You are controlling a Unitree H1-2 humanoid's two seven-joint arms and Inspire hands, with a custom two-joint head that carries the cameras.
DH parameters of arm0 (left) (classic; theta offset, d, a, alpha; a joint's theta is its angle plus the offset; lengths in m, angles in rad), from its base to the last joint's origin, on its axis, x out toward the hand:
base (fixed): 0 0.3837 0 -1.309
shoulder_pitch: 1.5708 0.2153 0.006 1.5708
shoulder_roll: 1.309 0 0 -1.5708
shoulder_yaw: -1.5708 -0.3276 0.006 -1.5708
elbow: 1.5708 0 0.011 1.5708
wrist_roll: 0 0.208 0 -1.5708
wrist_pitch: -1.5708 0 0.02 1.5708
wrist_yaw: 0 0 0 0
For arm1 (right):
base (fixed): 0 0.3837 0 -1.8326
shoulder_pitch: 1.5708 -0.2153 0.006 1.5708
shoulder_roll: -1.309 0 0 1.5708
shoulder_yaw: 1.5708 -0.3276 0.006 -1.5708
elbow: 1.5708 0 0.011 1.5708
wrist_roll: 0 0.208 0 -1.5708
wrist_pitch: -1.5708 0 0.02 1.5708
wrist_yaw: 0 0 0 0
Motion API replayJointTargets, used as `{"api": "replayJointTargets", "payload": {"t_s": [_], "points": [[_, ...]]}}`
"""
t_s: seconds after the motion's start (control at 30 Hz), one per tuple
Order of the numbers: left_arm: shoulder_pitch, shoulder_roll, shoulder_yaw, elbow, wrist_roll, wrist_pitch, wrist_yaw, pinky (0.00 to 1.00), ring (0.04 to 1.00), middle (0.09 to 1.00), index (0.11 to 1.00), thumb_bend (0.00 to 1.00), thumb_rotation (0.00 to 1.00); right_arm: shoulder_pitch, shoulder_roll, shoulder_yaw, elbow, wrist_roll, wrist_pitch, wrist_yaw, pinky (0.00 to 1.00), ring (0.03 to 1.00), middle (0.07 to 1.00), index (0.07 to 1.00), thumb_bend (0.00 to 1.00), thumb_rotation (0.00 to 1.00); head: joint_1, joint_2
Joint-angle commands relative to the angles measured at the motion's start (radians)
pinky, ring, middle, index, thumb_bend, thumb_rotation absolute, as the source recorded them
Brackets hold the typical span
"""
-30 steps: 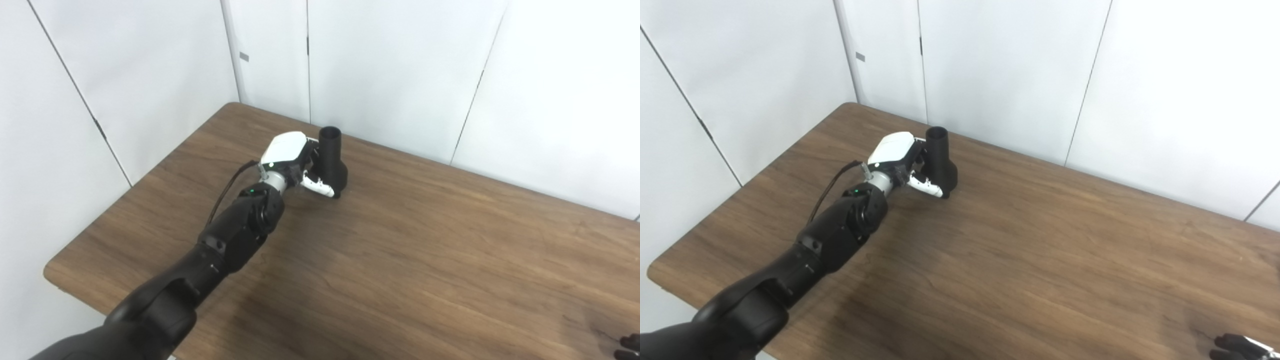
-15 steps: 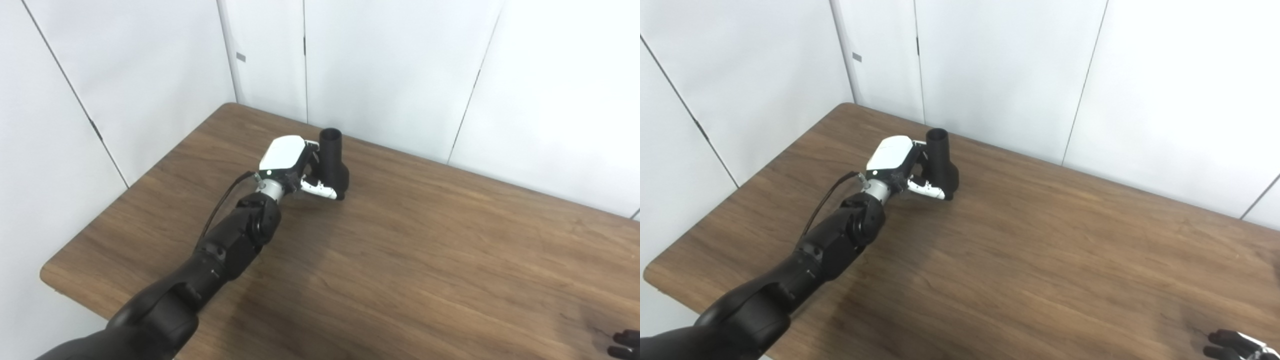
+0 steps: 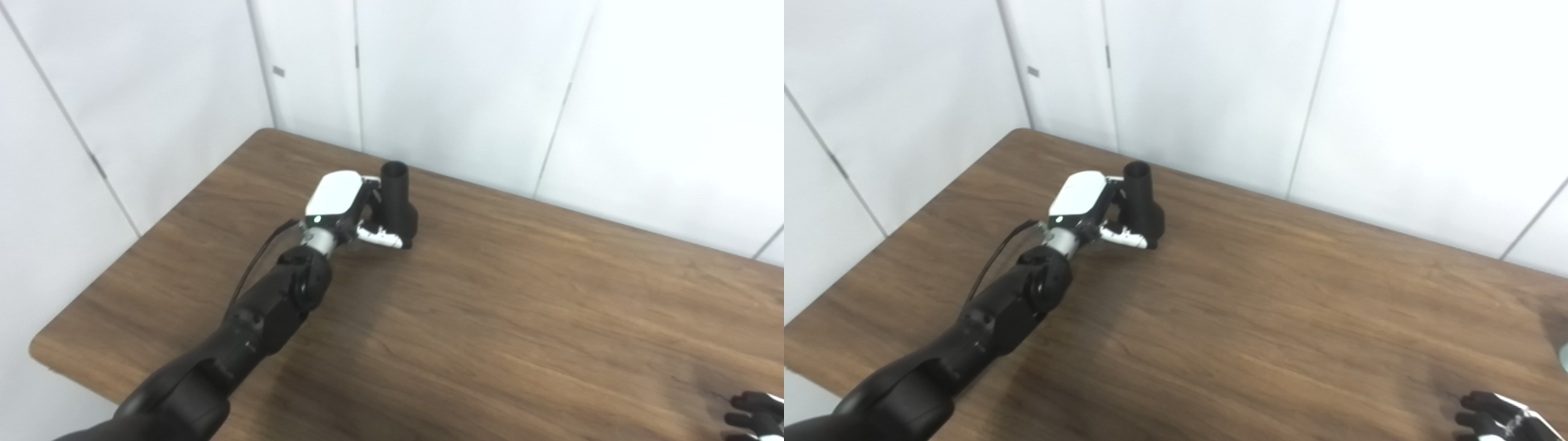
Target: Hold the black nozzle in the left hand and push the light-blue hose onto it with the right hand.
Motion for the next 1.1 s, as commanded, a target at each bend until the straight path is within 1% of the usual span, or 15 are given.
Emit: {"api": "replayJointTargets", "payload": {"t_s": [0.0,0.03,0.1,0.37,0.43,0.47,0.5,0.6,0.67,0.77,0.87,0.93,0.97,1.03,1.07], "points": [[0.093,-0.072,-0.069,0.003,0.007,-0.064,-0.058,0.84,0.559,0.494,0.464,0.52,0.00,-0.015,0.005,-0.001,-0.024,0.034,-0.024,0.012,0.49,0.612,0.643,0.605,0.55,0.51,-0.006,0.000],[0.099,-0.072,-0.070,-0.008,0.008,-0.070,-0.050,0.84,0.555,0.482,0.478,0.53,0.00,-0.017,0.008,-0.004,-0.021,0.057,-0.033,0.020,0.51,0.632,0.659,0.621,0.52,0.47,-0.010,0.000],[0.110,-0.071,-0.072,-0.039,0.011,-0.073,-0.044,0.85,0.555,0.477,0.484,0.53,0.00,-0.021,0.012,-0.006,-0.023,0.077,-0.041,0.022,0.51,0.635,0.660,0.623,0.51,0.46,-0.024,0.000],[0.141,-0.082,-0.087,-0.143,0.028,-0.091,-0.042,0.85,0.528,0.465,0.496,0.53,0.00,-0.020,0.003,-0.016,-0.106,0.036,-0.002,-0.005,0.54,0.663,0.684,0.647,0.41,0.39,-0.064,-0.002],[0.148,-0.084,-0.095,-0.164,0.032,-0.098,-0.050,0.79,0.520,0.466,0.495,0.53,0.00,-0.017,0.002,-0.022,-0.126,0.028,0.005,-0.014,0.53,0.661,0.684,0.644,0.40,0.41,-0.072,-0.003],[0.150,-0.085,-0.099,-0.169,0.028,-0.110,-0.054,0.72,0.520,0.475,0.486,0.53,0.00,-0.015,0.003,-0.026,-0.134,0.031,0.012,-0.016,0.54,0.664,0.686,0.645,0.40,0.42,-0.076,-0.003],[0.152,-0.085,-0.100,-0.171,0.025,-0.120,-0.056,0.58,0.500,0.483,0.477,0.53,0.00,-0.014,0.005,-0.028,-0.139,0.031,0.018,-0.017,0.54,0.669,0.690,0.647,0.39,0.42,-0.079,-0.002],[0.157,-0.087,-0.108,-0.175,0.028,-0.153,-0.055,0.38,0.428,0.488,0.474,0.52,0.00,-0.009,0.011,-0.035,-0.162,0.026,0.037,-0.027,0.54,0.664,0.686,0.643,0.39,0.41,-0.100,-0.003],[0.164,-0.090,-0.111,-0.188,0.031,-0.160,-0.063,0.31,0.381,0.476,0.487,0.52,0.00,-0.004,0.014,-0.038,-0.180,0.019,0.049,-0.033,0.54,0.667,0.690,0.646,0.39,0.39,-0.118,-0.003],[0.175,-0.091,-0.112,-0.209,0.030,-0.184,-0.069,0.30,0.361,0.464,0.496,0.52,0.00,0.007,0.011,-0.040,-0.203,0.006,0.062,-0.040,0.57,0.686,0.707,0.666,0.34,0.36,-0.158,-0.001],[0.183,-0.089,-0.111,-0.238,0.031,-0.198,-0.089,0.31,0.408,0.476,0.493,0.51,0.00,0.016,0.014,-0.050,-0.220,-0.006,0.064,-0.052,0.57,0.686,0.705,0.669,0.32,0.29,-0.207,0.004],[0.189,-0.083,-0.108,-0.256,0.023,-0.216,-0.110,0.30,0.405,0.474,0.499,0.50,0.00,0.020,0.016,-0.056,-0.237,-0.021,0.063,-0.063,0.56,0.673,0.692,0.662,0.33,0.26,-0.265,0.011],[0.191,-0.081,-0.107,-0.264,0.020,-0.223,-0.118,0.29,0.397,0.473,0.503,0.50,0.00,0.021,0.019,-0.062,-0.246,-0.025,0.064,-0.070,0.56,0.666,0.685,0.654,0.33,0.26,-0.265,0.011],[0.195,-0.072,-0.104,-0.278,0.017,-0.235,-0.131,0.28,0.388,0.474,0.515,0.50,0.00,0.020,0.035,-0.071,-0.269,-0.041,0.071,-0.091,0.55,0.657,0.673,0.641,0.34,0.20,-0.339,0.027],[0.196,-0.068,-0.103,-0.285,0.021,-0.240,-0.136,0.28,0.386,0.473,0.516,0.50,0.00,0.020,0.040,-0.076,-0.273,-0.055,0.053,-0.103,0.56,0.658,0.675,0.642,0.34,0.14,-0.349,0.029]]}}
